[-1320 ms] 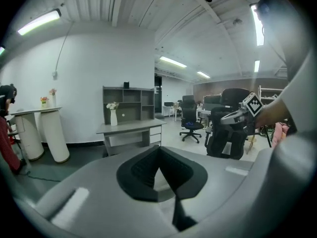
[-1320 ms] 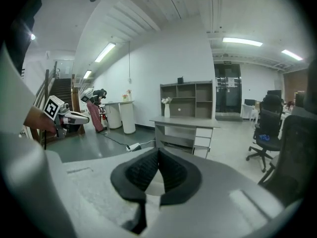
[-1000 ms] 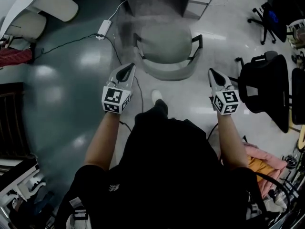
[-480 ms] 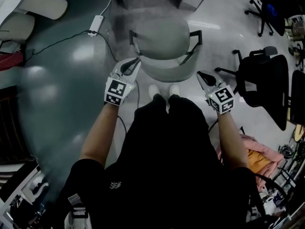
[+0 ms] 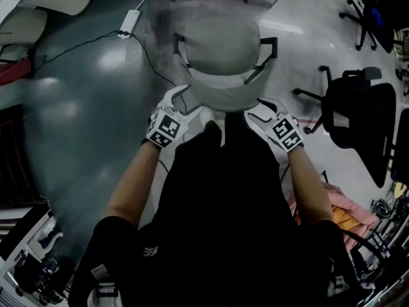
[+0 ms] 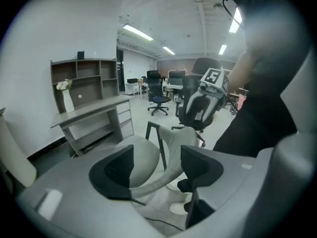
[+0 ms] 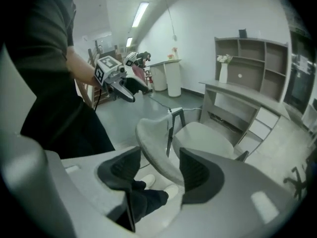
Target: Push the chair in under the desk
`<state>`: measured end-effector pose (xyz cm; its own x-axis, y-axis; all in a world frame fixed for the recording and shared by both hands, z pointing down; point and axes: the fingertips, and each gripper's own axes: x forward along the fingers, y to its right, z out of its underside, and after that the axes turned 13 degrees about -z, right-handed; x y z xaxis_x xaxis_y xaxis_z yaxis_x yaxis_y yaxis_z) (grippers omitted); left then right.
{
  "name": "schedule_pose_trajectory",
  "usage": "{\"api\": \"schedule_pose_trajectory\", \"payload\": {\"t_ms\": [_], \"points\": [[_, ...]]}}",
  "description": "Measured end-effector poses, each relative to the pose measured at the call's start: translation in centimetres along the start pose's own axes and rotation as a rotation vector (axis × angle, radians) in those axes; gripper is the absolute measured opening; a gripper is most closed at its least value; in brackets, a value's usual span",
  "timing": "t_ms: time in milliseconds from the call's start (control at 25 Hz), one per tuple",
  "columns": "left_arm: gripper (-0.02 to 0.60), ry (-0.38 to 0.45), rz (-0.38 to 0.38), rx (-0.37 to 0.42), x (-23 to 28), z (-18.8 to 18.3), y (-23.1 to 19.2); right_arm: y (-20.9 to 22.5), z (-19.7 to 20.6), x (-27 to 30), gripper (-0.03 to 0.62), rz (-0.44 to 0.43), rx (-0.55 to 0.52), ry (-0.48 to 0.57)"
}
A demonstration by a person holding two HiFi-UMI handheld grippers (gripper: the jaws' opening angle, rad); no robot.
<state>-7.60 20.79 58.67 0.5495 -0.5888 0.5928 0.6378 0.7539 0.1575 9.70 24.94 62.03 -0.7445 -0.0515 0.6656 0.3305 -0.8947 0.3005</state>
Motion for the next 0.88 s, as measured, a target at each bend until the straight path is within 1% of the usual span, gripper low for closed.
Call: {"api": "schedule_pose_trajectory", "payload": {"t_ms": [40, 160, 240, 280, 440, 560, 680, 720, 760, 800, 880], "points": [[0.293, -0.013, 0.02, 0.016, 0.5, 0.5, 0.7, 0.0, 0.5, 0.7, 0.25, -0.011, -0.024, -0.03], [0.316, -0.044, 0.084, 0.069, 2.2, 1.7, 2.8, 0.4, 2.0, 2.3, 0.296, -0.027, -0.08, -0.111], [0.349, -0.071, 0.12, 0.106, 3.3, 2.9, 4.0, 1.0, 2.9, 3.0, 0.298, -0.023, -0.107, -0.166], [0.355, -0.087, 0.138, 0.118, 3.8, 3.6, 4.5, 1.2, 3.1, 3.4, 0.299, -0.019, -0.125, -0.192], [0.354, -0.151, 0.214, 0.138, 4.9, 5.7, 6.1, 1.8, 3.8, 4.7, 0.298, -0.009, -0.227, -0.27], [0.337, -0.188, 0.255, 0.182, 5.7, 6.7, 7.2, 2.0, 4.5, 5.5, 0.298, -0.032, -0.267, -0.314], [0.321, -0.21, 0.255, 0.208, 6.5, 7.3, 7.5, 2.0, 5.0, 6.3, 0.289, -0.047, -0.266, -0.336], [0.304, -0.212, 0.244, 0.211, 6.9, 7.3, 7.4, 2.1, 5.2, 6.5, 0.282, -0.045, -0.268, -0.338], [0.267, -0.213, 0.232, 0.214, 7.3, 7.3, 7.3, 2.3, 5.3, 6.7, 0.272, -0.041, -0.27, -0.341], [0.249, -0.214, 0.223, 0.22, 7.7, 7.3, 7.2, 2.5, 5.4, 6.9, 0.256, -0.037, -0.271, -0.344], [0.249, -0.217, 0.221, 0.239, 8.3, 7.4, 7.4, 2.7, 5.7, 7.1, 0.235, -0.031, -0.269, -0.352]]}}
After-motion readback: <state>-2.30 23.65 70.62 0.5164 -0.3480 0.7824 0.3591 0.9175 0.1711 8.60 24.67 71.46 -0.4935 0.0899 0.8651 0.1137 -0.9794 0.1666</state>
